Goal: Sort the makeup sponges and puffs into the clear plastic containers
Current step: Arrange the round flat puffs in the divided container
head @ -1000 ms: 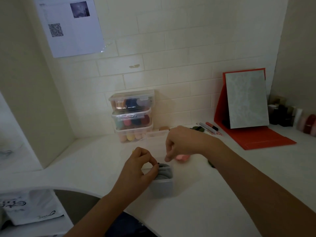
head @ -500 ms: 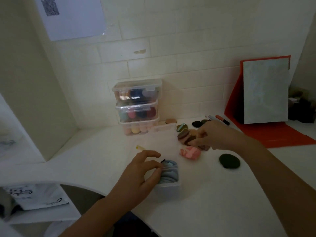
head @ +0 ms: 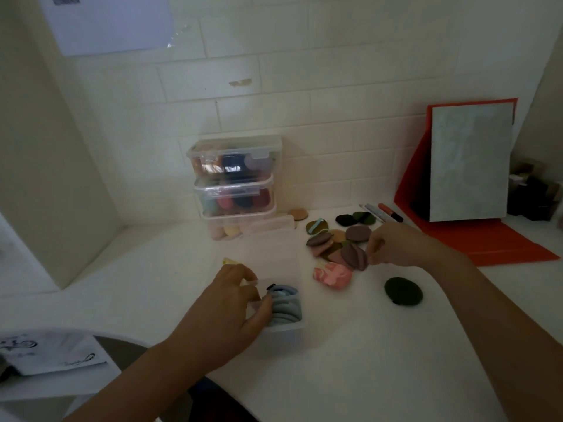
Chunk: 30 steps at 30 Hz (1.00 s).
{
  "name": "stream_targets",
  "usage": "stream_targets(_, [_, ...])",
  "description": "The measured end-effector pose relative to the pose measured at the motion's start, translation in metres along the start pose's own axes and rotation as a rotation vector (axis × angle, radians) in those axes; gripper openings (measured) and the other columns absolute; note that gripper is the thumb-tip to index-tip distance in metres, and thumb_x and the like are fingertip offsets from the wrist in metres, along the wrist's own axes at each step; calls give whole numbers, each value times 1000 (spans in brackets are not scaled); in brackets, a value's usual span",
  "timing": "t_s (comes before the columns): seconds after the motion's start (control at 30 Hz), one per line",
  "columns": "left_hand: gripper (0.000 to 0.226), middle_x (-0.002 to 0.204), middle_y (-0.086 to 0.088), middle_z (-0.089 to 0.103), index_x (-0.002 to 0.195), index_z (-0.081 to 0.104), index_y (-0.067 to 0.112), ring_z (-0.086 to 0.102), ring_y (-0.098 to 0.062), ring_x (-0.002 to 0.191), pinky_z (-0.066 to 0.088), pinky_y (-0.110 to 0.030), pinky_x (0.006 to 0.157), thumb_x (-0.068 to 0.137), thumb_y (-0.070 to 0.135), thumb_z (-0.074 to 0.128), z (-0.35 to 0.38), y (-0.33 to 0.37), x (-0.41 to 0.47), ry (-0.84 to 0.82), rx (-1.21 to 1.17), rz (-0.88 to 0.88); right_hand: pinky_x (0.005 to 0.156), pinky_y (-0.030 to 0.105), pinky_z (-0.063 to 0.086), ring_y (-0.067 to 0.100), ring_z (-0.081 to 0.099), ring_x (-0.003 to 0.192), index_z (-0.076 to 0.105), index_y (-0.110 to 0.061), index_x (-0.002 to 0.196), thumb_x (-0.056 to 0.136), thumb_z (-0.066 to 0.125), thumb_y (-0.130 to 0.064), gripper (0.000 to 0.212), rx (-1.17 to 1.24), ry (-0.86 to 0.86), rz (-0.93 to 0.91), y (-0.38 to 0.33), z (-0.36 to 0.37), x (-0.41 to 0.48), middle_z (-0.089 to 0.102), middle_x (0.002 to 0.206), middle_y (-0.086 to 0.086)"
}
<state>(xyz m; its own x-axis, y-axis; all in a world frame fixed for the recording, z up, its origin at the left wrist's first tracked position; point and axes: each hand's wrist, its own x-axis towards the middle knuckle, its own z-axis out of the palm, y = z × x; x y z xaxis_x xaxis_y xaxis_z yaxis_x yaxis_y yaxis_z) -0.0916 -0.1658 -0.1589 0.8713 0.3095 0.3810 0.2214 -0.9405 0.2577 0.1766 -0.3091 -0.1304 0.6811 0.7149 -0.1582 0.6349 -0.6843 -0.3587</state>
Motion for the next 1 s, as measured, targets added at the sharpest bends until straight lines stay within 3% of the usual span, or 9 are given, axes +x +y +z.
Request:
stream_targets(0.13, [75,115,11,47,98,68,26,34,1,105,24,-2,82,75,71,13,-3,-6,0,-47,4,-32,65,17,42,14,56,92,61,-15,112,79,71,-42,43,-181,-228,42,-8,-6,-10,59,107,-1])
stream_targets(0.2, [84,116,15,43,101,67,29,33,3,106,24,-3,83,73,79,6,-3,-7,0,-64,0,-37,63,18,39,10,56,87,63,-18,103,73,76,-44,41,-128,-147,-38,-9,-4,-9,60,98,-4])
stream_targets(0.3, [83,118,17,40,103,68,29,30,8,106,24,0,83,77,70,1,-4,-6,1,-94,8,-40,62,18,39,6,52,75,65,-18,94,75,77,-36,29,-8,-23,-174,-18,6,-8,61,86,-7])
stream_targets(0.4, [61,123,11,46,106,68,25,32,6,105,24,2,81,93,56,17,-9,-3,7,-142,27,10,64,19,39,7,51,76,64,-16,98,75,77,-35,33,-43,-44,-193,-24,11,-9,60,91,-6])
stream_targets(0.47, [42,123,10,49,110,66,24,36,4,103,27,1,78,97,44,31,-12,-3,13,-177,59,13,67,18,39,10,51,84,58,-14,108,73,76,-42,48,-171,-130,-98,-22,8,-13,58,102,-1])
stream_targets(0.6, [33,117,9,55,105,68,22,42,1,99,29,-1,74,94,42,43,-15,-3,23,-194,79,-18,79,26,46,17,51,101,45,-14,121,69,76,-51,71,-403,-311,77,-9,-1,-21,49,118,3])
stream_targets(0.7, [31,113,10,56,98,67,23,45,-2,99,34,-9,82,91,46,47,-12,-2,26,-177,99,-70,89,34,54,24,56,108,45,-11,126,72,80,-34,69,-342,-397,138,-3,-5,-23,48,129,9])
stream_targets(0.83, [25,107,13,54,95,64,27,44,-2,97,33,-12,84,89,47,49,-11,0,25,-140,79,-92,81,27,53,18,53,98,49,-12,127,75,78,-30,62,-319,-374,81,-2,-6,-24,48,129,6])
stream_targets(1.0, [15,105,18,50,103,59,32,46,0,98,32,-5,81,91,38,50,-11,0,17,-103,-37,-56,63,14,43,9,55,84,68,-17,96,77,75,-32,26,-203,-195,-66,-11,-12,-27,64,99,-1])
